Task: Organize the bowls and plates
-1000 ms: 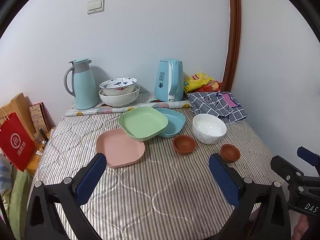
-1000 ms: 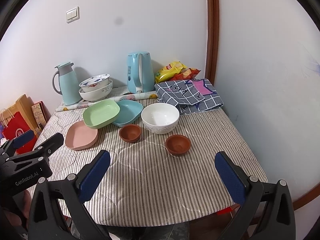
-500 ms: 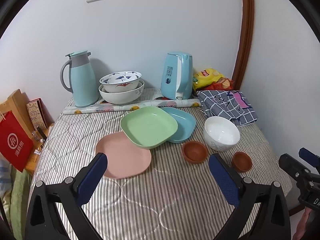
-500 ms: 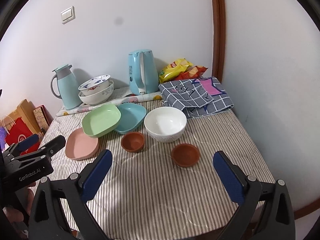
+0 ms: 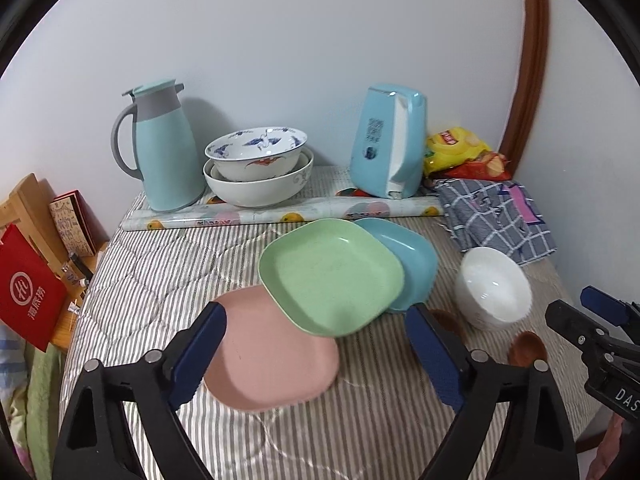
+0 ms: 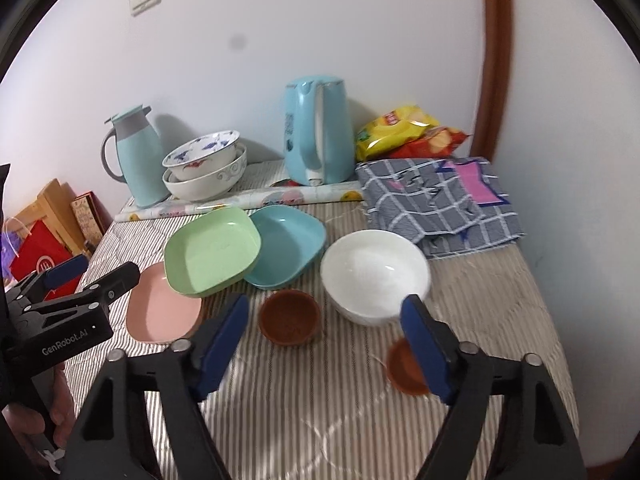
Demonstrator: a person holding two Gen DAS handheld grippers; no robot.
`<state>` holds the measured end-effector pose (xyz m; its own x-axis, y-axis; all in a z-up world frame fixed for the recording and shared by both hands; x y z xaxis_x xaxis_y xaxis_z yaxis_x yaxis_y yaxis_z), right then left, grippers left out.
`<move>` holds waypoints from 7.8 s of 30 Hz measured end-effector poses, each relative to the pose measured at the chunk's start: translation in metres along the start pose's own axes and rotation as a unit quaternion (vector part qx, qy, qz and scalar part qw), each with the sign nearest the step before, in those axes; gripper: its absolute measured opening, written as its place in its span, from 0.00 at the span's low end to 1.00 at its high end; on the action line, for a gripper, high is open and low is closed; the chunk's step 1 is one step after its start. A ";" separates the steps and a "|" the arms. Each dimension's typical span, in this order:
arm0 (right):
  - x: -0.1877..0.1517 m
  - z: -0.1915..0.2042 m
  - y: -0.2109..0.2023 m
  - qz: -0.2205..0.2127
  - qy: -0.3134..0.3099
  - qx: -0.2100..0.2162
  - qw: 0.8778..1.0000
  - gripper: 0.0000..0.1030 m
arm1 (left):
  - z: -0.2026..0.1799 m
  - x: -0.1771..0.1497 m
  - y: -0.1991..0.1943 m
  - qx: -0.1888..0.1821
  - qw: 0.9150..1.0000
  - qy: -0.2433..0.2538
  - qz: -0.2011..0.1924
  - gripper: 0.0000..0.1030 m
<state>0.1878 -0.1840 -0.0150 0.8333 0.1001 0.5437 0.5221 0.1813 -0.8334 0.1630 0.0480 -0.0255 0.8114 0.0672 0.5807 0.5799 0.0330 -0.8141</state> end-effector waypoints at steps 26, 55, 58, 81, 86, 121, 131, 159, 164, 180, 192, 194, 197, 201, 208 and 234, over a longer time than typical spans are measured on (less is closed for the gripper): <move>0.053 0.054 0.145 0.099 -0.027 0.064 0.993 0.46 | 0.041 0.057 0.143 -0.003 0.996 -0.027 0.079 0.56; 0.042 0.091 0.159 0.126 -0.039 0.048 0.990 0.13 | 0.068 0.047 0.142 -0.036 0.995 -0.041 0.084 0.20; 0.037 0.100 0.152 0.127 -0.041 0.055 0.990 0.13 | 0.077 0.042 0.133 -0.035 0.995 -0.047 0.082 0.20; -0.012 0.152 0.143 0.151 -0.054 0.052 0.986 0.13 | 0.126 0.001 0.120 -0.038 0.993 -0.068 0.091 0.20; -0.012 0.154 0.148 0.160 -0.056 0.051 0.984 0.16 | 0.128 0.003 0.126 -0.045 0.993 -0.069 0.087 0.21; 0.002 0.094 0.083 0.071 -0.058 0.019 0.996 0.47 | 0.064 0.008 0.064 0.002 0.999 -0.021 0.044 0.56; 0.025 0.039 0.072 0.055 -0.025 0.028 0.998 0.47 | 0.035 0.026 0.062 0.008 0.999 -0.021 0.048 0.56; 0.086 -0.011 0.119 0.065 -0.024 0.039 0.997 0.50 | -0.002 0.063 0.113 0.011 0.997 -0.023 0.069 0.56; 0.097 -0.011 0.139 0.076 -0.028 0.044 0.996 0.43 | -0.002 0.070 0.131 0.000 0.996 -0.029 0.082 0.56; 0.110 0.002 0.201 0.131 -0.042 0.030 0.990 0.26 | -0.010 0.077 0.176 -0.034 0.992 -0.033 0.115 0.44; 0.112 0.001 0.228 0.159 -0.037 0.019 0.986 0.23 | -0.020 0.075 0.203 -0.037 0.989 -0.032 0.138 0.26; 0.112 0.001 0.231 0.160 -0.036 0.018 0.986 0.20 | -0.020 0.075 0.206 -0.036 0.989 -0.031 0.141 0.21; 0.112 0.000 0.233 0.159 -0.037 0.012 0.987 0.14 | -0.022 0.073 0.209 -0.027 0.990 -0.024 0.138 0.14; 0.111 -0.002 0.232 0.146 -0.036 0.002 0.989 0.07 | -0.019 0.074 0.210 -0.030 0.990 -0.028 0.135 0.10; 0.113 -0.003 0.217 0.130 -0.031 0.005 0.991 0.04 | -0.015 0.077 0.194 -0.030 0.992 -0.028 0.116 0.10; 0.070 0.039 0.105 0.071 -0.040 0.014 0.997 0.04 | 0.018 0.030 0.088 -0.037 0.996 -0.048 0.072 0.10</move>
<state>0.2940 -0.1200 -0.0608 0.8807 0.2041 0.4275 0.3937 0.1867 -0.9001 0.2373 0.0712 -0.0802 0.8780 0.1604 0.4509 0.4644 -0.0573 -0.8838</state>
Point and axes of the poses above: each gripper's, at about its wrist camera, not at the fingertips, and y roughly the way its jaws point, z to its left, x to its top, the point moved 2 cm from there along y, roughly the way its jaws point, and after that the axes turned 9 degrees about z, right-handed, at the moved point
